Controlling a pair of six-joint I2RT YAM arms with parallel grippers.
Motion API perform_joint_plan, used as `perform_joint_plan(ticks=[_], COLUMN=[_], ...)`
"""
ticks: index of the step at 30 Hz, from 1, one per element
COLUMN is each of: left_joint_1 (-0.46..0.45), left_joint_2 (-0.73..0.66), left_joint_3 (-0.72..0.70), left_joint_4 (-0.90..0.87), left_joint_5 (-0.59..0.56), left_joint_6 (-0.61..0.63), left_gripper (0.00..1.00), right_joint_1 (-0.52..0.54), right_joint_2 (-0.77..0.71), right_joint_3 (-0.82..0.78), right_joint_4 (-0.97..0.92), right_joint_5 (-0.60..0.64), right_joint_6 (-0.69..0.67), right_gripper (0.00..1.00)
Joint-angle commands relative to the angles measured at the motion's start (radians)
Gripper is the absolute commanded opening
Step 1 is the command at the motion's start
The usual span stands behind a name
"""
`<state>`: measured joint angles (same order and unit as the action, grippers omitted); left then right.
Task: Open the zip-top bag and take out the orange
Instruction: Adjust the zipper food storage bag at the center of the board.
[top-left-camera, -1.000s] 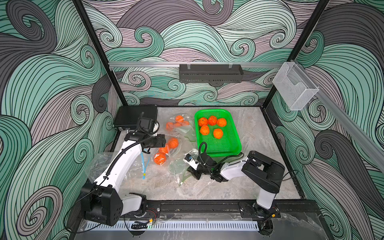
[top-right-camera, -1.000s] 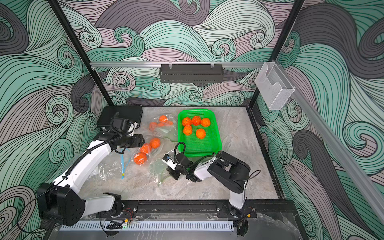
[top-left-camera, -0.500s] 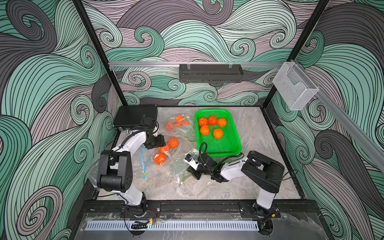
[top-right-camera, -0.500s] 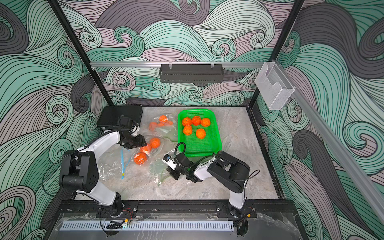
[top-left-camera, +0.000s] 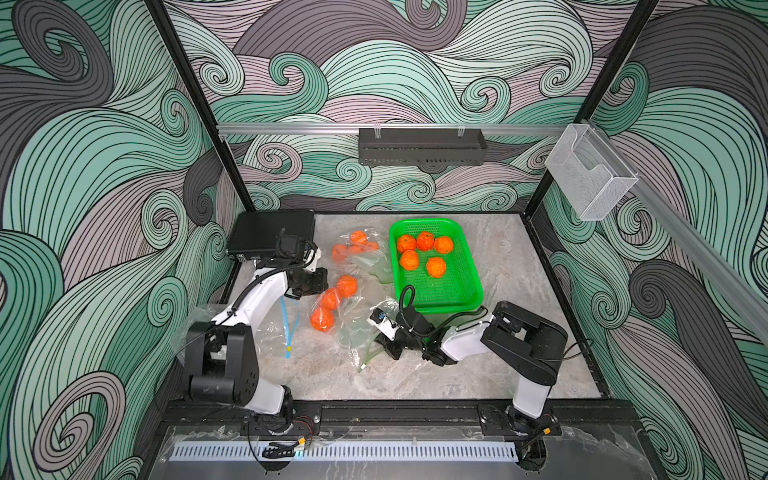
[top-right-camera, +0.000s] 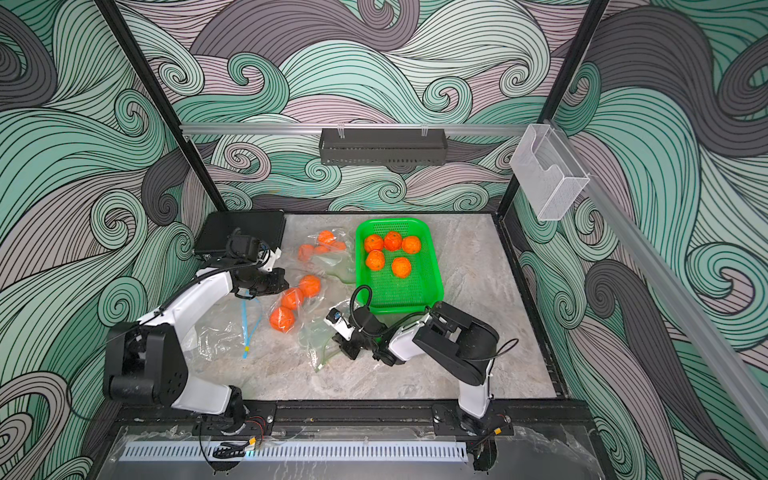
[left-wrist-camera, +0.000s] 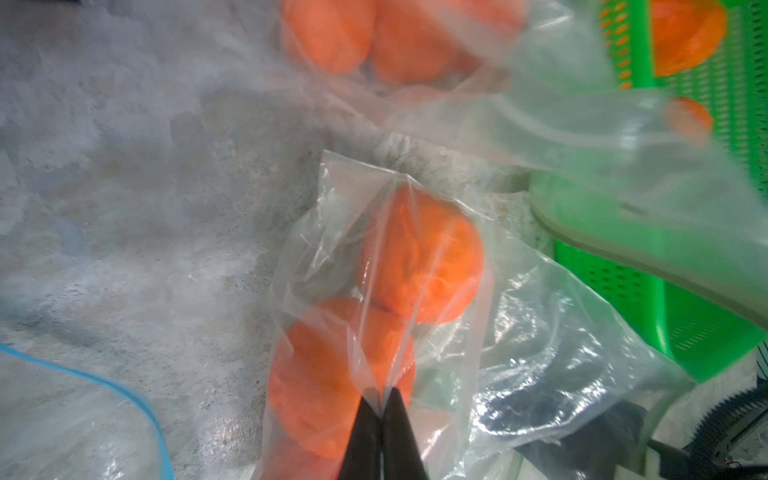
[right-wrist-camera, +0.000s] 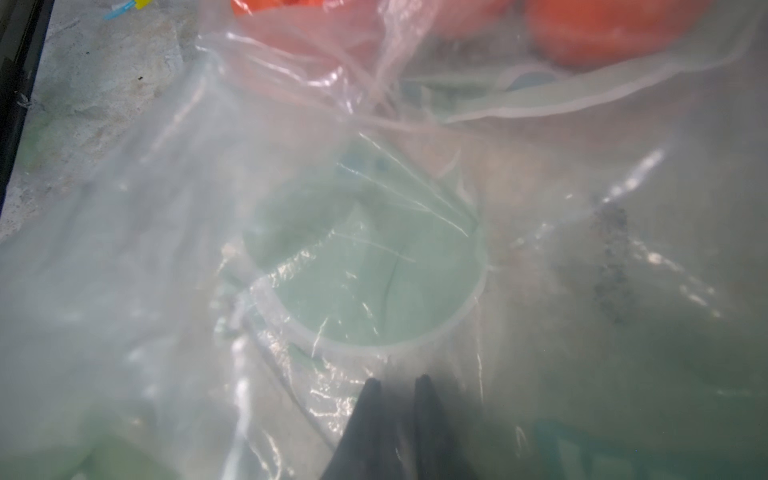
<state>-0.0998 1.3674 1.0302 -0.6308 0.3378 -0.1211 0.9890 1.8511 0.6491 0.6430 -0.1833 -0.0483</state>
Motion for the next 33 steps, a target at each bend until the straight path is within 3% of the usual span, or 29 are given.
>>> perform_joint_plan(ticks=[1, 8, 10, 11, 13, 14, 15, 17, 22, 26, 30, 33], left_joint_1=[-0.037, -0.154, -0.199, -0.222, -0.239, -0.239, -0.242, -0.244, -0.237, -0.135, 0.049, 0.113], left_joint_2=[-0.14, -0.401, -0.448, -0.464, -0.485, -0.483, -0.476, -0.448, -0.346, -0.23, -0.043, 0.148], left_joint_3=[-0.027, -0.199, -0.232, -0.24, -0.259, -0.259, -0.254, -0.233, -0.088, 0.022, 0.132, 0.229], left_joint_4=[0.022, 0.17, 0.149, 0.136, 0.128, 0.11, 0.094, 0.082, 0.027, 0.015, -0.068, -0.155], left_joint_5=[0.032, 0.216, 0.298, 0.296, 0.27, 0.268, 0.253, 0.176, -0.128, -0.354, -0.268, -0.166], left_joint_6=[0.063, 0.192, 0.295, 0.322, 0.327, 0.331, 0.339, 0.308, 0.174, -0.043, -0.218, -0.235], left_gripper=[0.0, 0.0, 0.03, 0.07, 0.26, 0.47, 0.6, 0.68, 0.71, 0.84, 0.86, 0.86], right_joint_1=[0.005, 0.005, 0.005, 0.005, 0.003, 0.001, 0.002, 0.001, 0.0, 0.0, 0.0, 0.0], right_joint_2=[0.033, 0.042, 0.045, 0.045, 0.045, 0.045, 0.045, 0.047, 0.05, 0.053, 0.053, 0.054], right_joint_3=[-0.015, -0.017, -0.017, -0.017, -0.018, -0.02, -0.02, -0.02, -0.013, -0.01, -0.01, -0.009], right_joint_4=[-0.021, -0.01, -0.005, -0.006, -0.005, -0.003, -0.004, -0.003, -0.014, -0.018, -0.021, -0.022], right_joint_5=[-0.007, -0.009, -0.008, -0.008, -0.006, -0.007, -0.007, -0.009, -0.012, -0.016, -0.018, -0.022], right_joint_6=[0.004, 0.005, 0.007, 0.007, 0.008, 0.009, 0.011, 0.01, 0.01, 0.008, 0.009, 0.008], right_gripper=[0.18, 0.18, 0.18, 0.18, 0.18, 0.18, 0.18, 0.18, 0.18, 0.18, 0.18, 0.18])
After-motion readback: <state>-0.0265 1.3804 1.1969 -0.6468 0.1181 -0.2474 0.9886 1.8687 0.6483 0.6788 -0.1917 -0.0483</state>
